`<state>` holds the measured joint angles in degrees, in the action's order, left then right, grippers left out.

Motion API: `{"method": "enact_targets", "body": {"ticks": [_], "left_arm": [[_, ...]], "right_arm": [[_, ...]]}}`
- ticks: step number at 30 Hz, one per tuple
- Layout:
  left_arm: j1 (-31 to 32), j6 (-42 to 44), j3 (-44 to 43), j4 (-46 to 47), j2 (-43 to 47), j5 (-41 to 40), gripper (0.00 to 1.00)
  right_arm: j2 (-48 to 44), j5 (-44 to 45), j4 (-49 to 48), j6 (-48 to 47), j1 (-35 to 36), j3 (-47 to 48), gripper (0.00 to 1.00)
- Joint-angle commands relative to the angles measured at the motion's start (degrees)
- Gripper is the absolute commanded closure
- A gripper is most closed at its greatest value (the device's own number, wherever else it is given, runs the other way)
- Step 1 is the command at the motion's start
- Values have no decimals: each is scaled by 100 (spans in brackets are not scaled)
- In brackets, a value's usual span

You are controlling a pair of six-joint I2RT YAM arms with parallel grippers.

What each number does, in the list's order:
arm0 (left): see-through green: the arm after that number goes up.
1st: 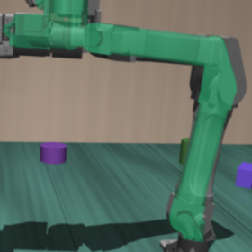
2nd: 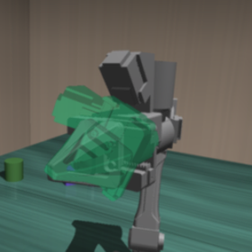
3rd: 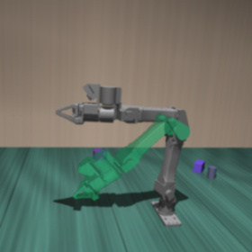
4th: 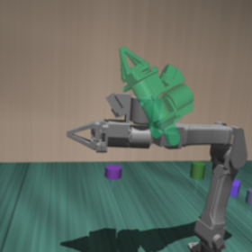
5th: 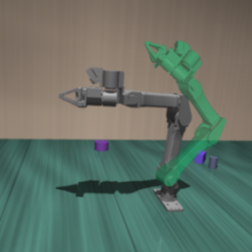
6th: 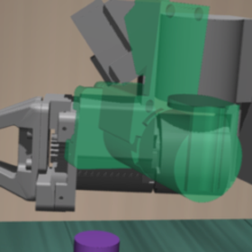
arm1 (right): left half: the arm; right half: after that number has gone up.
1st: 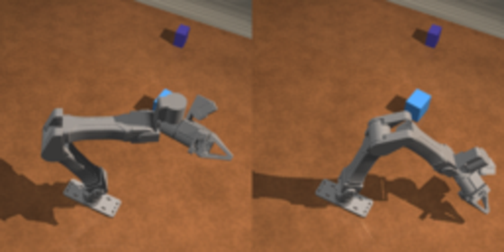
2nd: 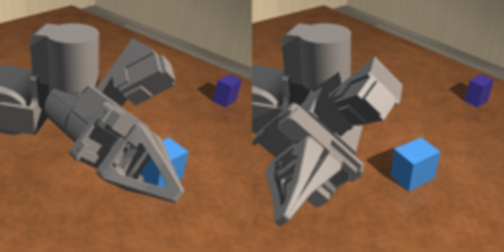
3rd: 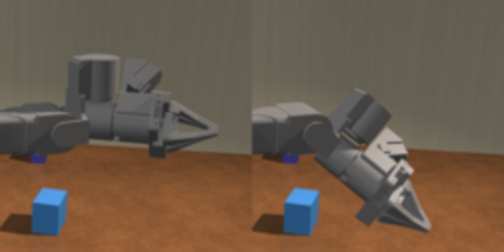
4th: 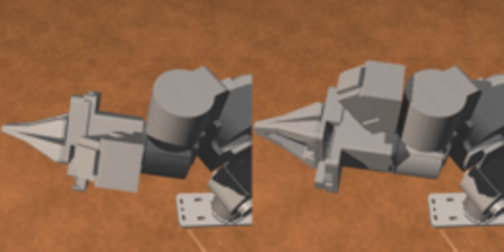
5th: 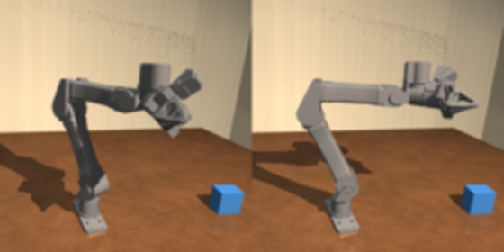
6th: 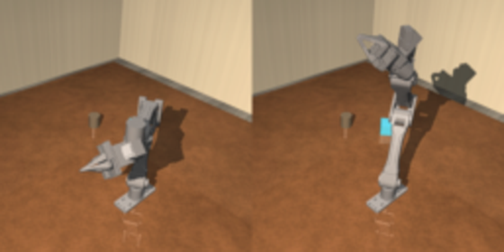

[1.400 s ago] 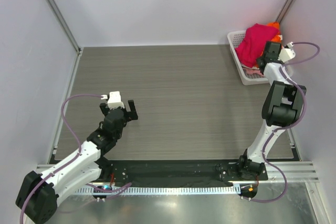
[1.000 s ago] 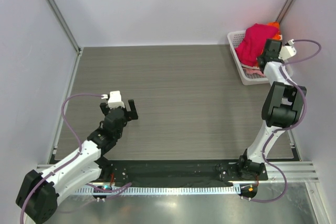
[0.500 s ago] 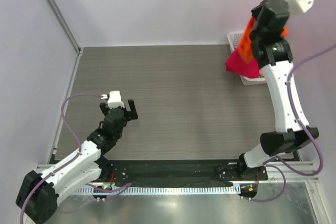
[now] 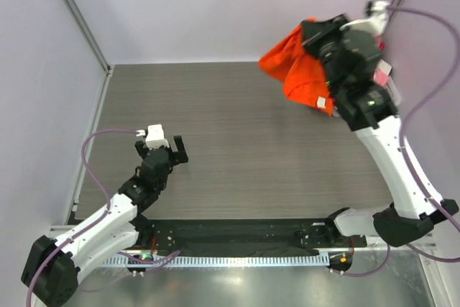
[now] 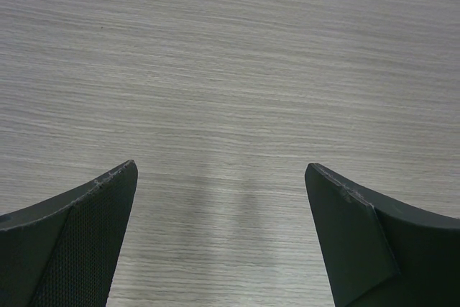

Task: Fold and stack the t-shirts
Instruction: Move the tshirt to the center of the board

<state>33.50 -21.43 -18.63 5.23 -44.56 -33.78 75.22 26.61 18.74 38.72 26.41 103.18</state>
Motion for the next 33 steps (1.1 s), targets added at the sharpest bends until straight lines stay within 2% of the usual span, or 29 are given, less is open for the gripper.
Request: {"method": "enact_targets", "body": {"ticks": [1,2,4,8,12,16,17,18,19,20,21,22,28,31,32,33], "left_arm": [[25,-159,-70,57,175,-322,0],[17,-186,-62,39,193,-357,0],[25,-221,-27,4,298,-436,0],[17,-291,61,-14,483,-498,0],[17,-327,193,-22,755,-568,0],[25,-344,299,-31,1028,-586,0],[17,-353,316,-31,1063,-586,0],[25,-353,308,-31,1072,-586,1],[17,-353,308,-31,1028,-595,1],[17,-353,290,-31,1002,-595,1],[17,-353,255,-31,949,-595,0],[17,-353,238,-40,914,-595,1],[17,-362,53,-110,554,-665,0],[17,-397,-140,-321,562,-595,0],[17,-458,-167,-434,614,-569,0],[17,-467,-123,-462,702,-568,0]], "right_arm": [[-42,-622,-282,460,653,-1181,99],[-77,-622,-544,478,1090,-1438,99],[-104,-578,-722,566,1487,-1958,99],[97,-473,-881,374,2462,-2100,99],[318,-622,-635,338,2553,-2117,99],[326,237,-661,189,2544,-2819,98],[361,309,-627,84,2544,-2881,86],[397,362,-548,-47,2544,-2926,64],[466,467,-251,-84,2544,-2961,25],[485,529,-92,-84,2544,-2970,25],[485,573,23,-136,2544,-3074,18],[450,591,85,-180,2544,-3180,18],[-33,635,7,-373,2535,-4225,34],[-60,748,33,-488,2500,-4464,48],[-43,871,103,-436,2491,-4508,59],[-34,1107,121,-453,2465,-4604,61]]}}
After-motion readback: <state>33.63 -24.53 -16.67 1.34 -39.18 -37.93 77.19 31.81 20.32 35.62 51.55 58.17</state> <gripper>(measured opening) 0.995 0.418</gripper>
